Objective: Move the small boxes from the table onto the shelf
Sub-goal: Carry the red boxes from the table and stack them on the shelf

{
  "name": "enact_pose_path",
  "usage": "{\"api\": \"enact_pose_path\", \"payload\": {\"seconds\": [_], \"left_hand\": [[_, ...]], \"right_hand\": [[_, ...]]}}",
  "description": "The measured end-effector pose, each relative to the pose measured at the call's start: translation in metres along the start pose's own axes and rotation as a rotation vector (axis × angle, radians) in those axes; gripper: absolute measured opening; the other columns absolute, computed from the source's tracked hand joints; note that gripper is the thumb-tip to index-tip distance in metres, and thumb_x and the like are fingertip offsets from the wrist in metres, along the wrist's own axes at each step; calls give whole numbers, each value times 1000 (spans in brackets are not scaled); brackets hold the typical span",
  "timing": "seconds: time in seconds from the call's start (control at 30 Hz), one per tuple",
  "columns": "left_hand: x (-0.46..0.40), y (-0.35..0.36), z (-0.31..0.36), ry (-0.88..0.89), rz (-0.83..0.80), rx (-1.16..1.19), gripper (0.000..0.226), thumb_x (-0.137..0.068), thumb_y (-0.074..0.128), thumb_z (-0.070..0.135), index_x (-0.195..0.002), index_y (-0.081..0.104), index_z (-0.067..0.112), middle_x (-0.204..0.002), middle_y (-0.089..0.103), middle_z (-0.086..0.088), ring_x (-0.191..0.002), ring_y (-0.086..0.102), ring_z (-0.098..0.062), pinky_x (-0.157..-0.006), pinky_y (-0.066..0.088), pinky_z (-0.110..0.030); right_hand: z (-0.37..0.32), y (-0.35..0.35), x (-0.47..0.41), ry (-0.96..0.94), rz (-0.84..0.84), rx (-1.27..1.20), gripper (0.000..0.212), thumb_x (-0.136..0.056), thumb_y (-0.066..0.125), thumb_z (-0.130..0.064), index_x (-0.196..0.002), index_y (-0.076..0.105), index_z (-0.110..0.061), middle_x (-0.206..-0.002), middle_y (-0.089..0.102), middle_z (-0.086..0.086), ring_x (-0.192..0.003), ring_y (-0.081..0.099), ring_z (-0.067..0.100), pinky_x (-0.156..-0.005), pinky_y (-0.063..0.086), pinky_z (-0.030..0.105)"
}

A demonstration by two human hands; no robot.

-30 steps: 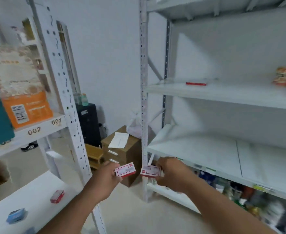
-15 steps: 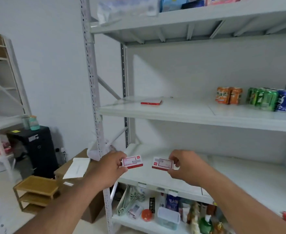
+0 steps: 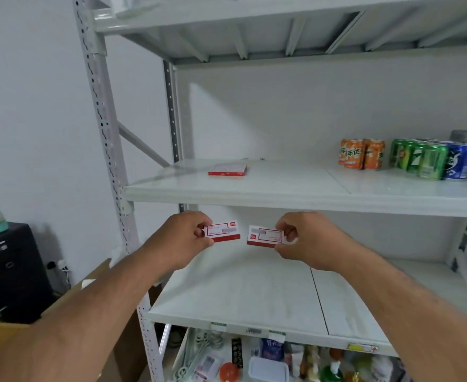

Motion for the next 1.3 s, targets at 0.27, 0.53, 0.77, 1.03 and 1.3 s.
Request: {"api": "enact_pose_path", "payload": {"seconds": [0.27,0.53,0.77,1.03,1.3], "left_hand": [[-78,-28,-51,87,-16,38,21,-84,73,24,-104,68,29,-94,64,9,-83,66,-13,-78,59,-39],[-151,-34,-83,92,-16,54,28,-83,75,23,-110,68,23,-97,66,6,-87,65,-11,-86,54,-32],[-224,-24,-101,73,-1,26,31,-82,77,21,-112,69,21,-92,68,5,-88,66,-12,-84,53,-26],[-287,-8,-114,13,-32,-21,26,-82,76,19,-106,70,23,-92,68,9,-87,66,-10,-75,51,-20],[-327,0,-129,-14,-84,-54,21,-82,72,16,-102,71,23,-97,73,0,-91,69,-20,-84,57,-37]], "right_hand": [[-23,5,-81,44,47,40,31,-79,76,-39,-108,70,-30,-91,68,-14,-82,64,4,-76,57,26],[-22,6,-153,79,84,71,20,-79,77,-34,-98,73,-29,-79,64,-12,-70,59,9,-61,52,27],[5,11,-228,49,59,135,29,-78,80,-39,-103,73,-26,-89,65,-13,-81,61,9,-73,55,31],[33,23,-304,-5,17,175,30,-76,79,-42,-102,69,-31,-94,56,-18,-89,59,9,-82,54,35],[48,35,-354,1,-73,161,29,-77,78,-37,-103,69,-30,-94,59,-19,-90,61,9,-83,55,33]]}}
Point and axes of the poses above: each hand's wrist, its own x-axis away from the middle knuckle, its own y-axis out of the palm, z = x × y, the point moved 1 cm from there along -x, towards the middle knuckle
